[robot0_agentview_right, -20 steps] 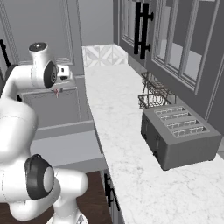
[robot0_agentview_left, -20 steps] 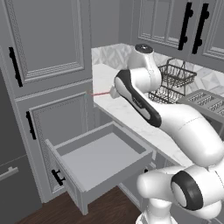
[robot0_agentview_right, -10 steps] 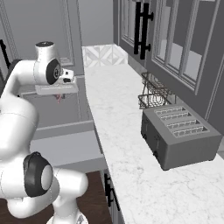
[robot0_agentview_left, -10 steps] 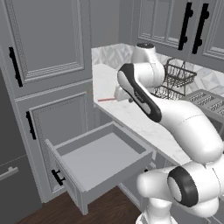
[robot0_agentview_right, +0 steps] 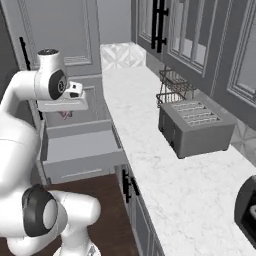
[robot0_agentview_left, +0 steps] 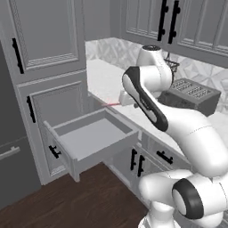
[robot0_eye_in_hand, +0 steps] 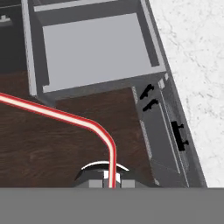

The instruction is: Take a straw from the drawer in front and place it inside the glass cup on the dining counter.

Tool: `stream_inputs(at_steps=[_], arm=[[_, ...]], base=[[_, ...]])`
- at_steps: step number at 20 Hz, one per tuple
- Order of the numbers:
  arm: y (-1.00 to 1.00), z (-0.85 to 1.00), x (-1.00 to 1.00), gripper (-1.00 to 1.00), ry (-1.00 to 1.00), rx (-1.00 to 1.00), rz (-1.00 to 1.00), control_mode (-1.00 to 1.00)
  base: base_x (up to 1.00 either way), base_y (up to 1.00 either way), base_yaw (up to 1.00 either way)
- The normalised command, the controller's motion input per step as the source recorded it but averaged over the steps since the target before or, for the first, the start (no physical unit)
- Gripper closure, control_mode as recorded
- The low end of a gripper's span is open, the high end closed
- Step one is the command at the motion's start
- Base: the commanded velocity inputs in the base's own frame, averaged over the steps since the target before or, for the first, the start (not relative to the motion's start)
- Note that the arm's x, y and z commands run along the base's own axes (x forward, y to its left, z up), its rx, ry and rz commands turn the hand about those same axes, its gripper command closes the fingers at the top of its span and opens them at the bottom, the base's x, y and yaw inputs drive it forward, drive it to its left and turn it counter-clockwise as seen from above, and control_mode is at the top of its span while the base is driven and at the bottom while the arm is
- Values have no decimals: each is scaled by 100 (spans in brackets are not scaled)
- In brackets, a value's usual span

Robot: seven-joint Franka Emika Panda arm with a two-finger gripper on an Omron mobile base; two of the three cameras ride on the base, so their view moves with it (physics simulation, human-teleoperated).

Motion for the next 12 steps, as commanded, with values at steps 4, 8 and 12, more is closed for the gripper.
stream_inputs(at_steps=[4,8,12], arm=[[0,0,0,100,0,0,0,100],[0,0,0,100,0,0,0,100],[0,0,0,100,0,0,0,100]], base=[[-86,29,68],[-36,28,95],[-19,30,96]])
